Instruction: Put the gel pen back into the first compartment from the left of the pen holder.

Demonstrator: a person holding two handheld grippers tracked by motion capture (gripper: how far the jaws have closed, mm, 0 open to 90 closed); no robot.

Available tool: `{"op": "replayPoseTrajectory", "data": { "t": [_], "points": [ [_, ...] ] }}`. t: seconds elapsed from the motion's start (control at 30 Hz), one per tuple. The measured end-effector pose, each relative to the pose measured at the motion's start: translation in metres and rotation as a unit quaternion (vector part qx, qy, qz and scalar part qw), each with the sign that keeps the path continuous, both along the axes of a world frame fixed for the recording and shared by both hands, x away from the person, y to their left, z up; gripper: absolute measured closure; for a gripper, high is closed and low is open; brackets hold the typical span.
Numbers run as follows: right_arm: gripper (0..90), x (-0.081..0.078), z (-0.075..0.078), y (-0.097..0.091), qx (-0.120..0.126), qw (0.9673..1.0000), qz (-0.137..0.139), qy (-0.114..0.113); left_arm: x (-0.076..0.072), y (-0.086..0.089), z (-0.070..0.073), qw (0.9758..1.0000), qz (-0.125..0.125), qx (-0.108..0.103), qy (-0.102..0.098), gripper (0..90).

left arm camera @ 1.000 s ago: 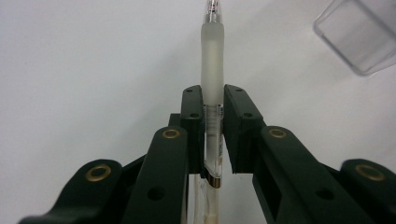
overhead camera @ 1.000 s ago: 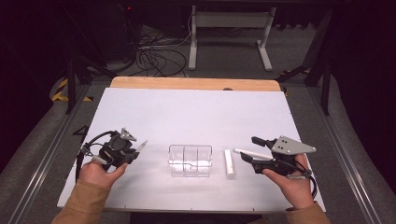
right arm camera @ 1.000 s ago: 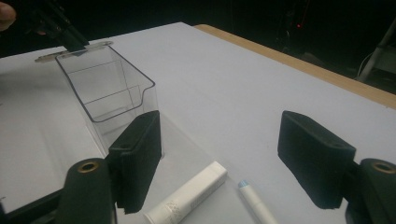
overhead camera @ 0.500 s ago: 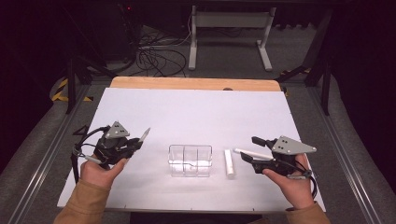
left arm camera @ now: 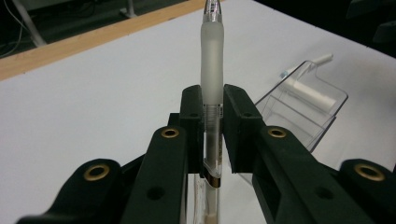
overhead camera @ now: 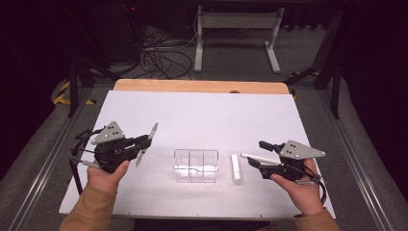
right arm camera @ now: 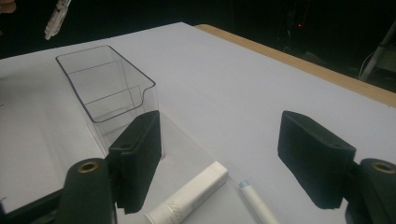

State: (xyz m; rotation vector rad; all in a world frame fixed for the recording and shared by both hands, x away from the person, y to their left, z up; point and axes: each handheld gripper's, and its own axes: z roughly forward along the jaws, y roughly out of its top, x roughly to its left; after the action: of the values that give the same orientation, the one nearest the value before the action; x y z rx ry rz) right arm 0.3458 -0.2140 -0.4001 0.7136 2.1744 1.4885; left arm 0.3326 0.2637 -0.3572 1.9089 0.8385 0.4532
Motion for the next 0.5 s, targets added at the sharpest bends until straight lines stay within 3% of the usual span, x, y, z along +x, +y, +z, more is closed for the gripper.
{"op": "replayPoseTrajectory", "data": {
  "t": [0.27, 0.5],
  "points": [
    [30.6, 0.000, 0.000, 0.000, 0.000, 1.0000, 0.000, 0.000, -0.003, -0.004, 0.004, 0.9982, -0.023, -0.036, -0.042, 79.1],
    [30.6, 0.000, 0.000, 0.000, 0.000, 1.0000, 0.000, 0.000, -0.005, -0.012, 0.006, 0.9953, -0.040, -0.038, -0.079, 79.0]
  ]
}}
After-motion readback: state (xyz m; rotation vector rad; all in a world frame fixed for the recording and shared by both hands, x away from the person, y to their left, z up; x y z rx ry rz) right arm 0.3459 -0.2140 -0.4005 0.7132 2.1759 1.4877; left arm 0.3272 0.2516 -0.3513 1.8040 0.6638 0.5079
